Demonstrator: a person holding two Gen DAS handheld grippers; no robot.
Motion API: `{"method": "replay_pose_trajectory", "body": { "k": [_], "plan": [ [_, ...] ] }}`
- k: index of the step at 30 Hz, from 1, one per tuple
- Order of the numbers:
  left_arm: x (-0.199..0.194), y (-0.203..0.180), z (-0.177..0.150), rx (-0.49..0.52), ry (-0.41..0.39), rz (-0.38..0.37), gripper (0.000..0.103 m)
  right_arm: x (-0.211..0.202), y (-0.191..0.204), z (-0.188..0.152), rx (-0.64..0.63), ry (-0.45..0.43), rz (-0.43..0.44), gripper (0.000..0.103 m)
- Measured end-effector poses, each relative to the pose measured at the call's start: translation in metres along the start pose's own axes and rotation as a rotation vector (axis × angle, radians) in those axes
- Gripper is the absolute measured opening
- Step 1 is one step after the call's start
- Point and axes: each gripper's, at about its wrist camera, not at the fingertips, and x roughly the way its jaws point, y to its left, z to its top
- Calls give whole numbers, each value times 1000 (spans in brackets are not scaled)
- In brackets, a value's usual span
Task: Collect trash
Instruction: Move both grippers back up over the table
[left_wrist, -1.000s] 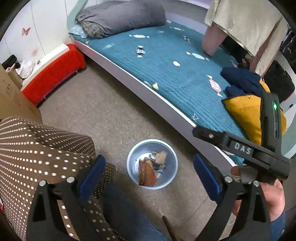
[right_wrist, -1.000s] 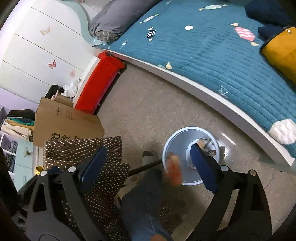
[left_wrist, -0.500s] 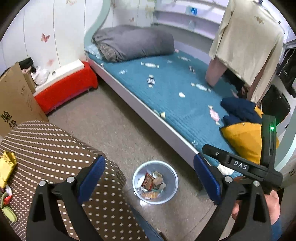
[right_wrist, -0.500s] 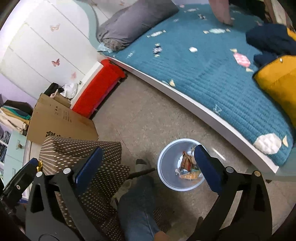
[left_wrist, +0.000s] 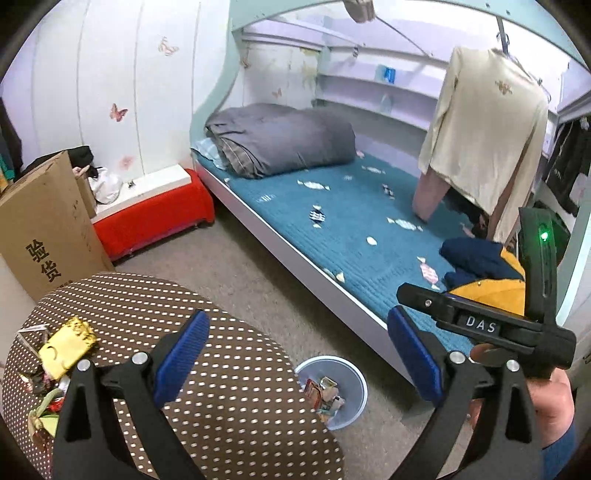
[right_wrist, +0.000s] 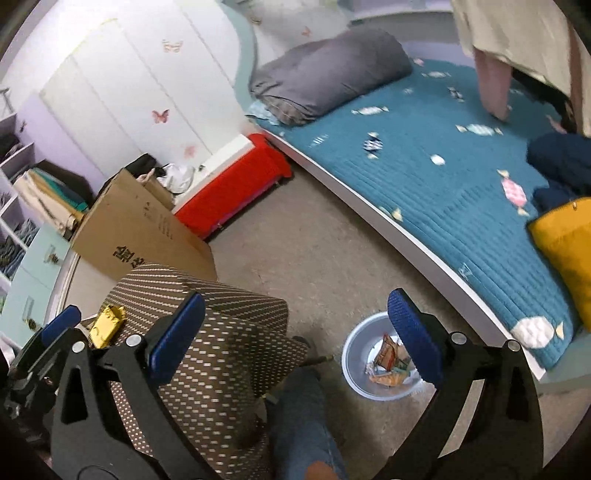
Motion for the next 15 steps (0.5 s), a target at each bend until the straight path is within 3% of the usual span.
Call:
{"method": "replay_pose_trajectory", "body": {
  "k": [15],
  "plan": [
    [-73, 96, -27, -131, -114, 120, 95, -16, 120, -3, -243, -23, 83, 97]
  ]
}}
